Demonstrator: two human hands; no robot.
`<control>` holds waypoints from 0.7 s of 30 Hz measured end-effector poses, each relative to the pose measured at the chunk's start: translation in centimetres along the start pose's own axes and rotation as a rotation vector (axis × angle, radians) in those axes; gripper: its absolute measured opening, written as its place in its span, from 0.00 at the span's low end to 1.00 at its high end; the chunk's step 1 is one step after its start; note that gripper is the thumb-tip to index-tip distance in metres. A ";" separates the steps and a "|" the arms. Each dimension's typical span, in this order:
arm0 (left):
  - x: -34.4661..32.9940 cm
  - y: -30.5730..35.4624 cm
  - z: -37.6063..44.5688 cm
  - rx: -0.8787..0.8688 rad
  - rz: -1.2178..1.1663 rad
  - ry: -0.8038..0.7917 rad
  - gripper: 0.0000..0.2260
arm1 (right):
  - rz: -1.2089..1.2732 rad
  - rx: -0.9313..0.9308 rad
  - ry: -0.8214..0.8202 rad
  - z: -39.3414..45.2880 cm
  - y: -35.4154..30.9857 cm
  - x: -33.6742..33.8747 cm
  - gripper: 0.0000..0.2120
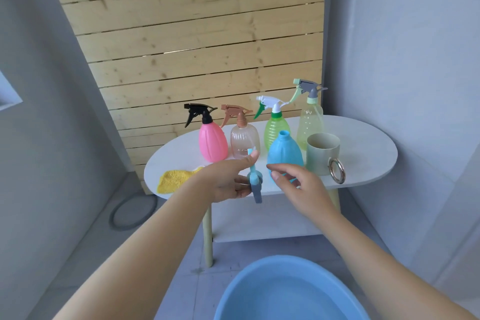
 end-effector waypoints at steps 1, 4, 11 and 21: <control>-0.4 0.1 -0.2 -0.011 -0.066 0.009 0.21 | 0.034 0.003 -0.012 -0.4 -0.5 -0.1 0.08; -1.8 0.9 -0.6 -0.043 -0.210 0.023 0.27 | 0.084 0.026 -0.046 -1.2 -2.3 -0.2 0.09; -5.3 3.0 -0.9 -0.075 -0.363 0.024 0.29 | -0.056 0.009 0.147 -1.0 -3.9 3.3 0.07; -5.7 4.3 -0.3 -0.143 -0.157 0.143 0.09 | -0.186 -0.051 0.470 1.4 -5.6 10.9 0.09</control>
Point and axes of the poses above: each hand's wrist, its own z-axis towards the middle knuckle, its own x-axis out of the back of the hand, y = z × x, the point moved 9 cm from there along z, towards the middle knuckle, and after that the axes turned 10 degrees about -y, right-handed, at the moved point
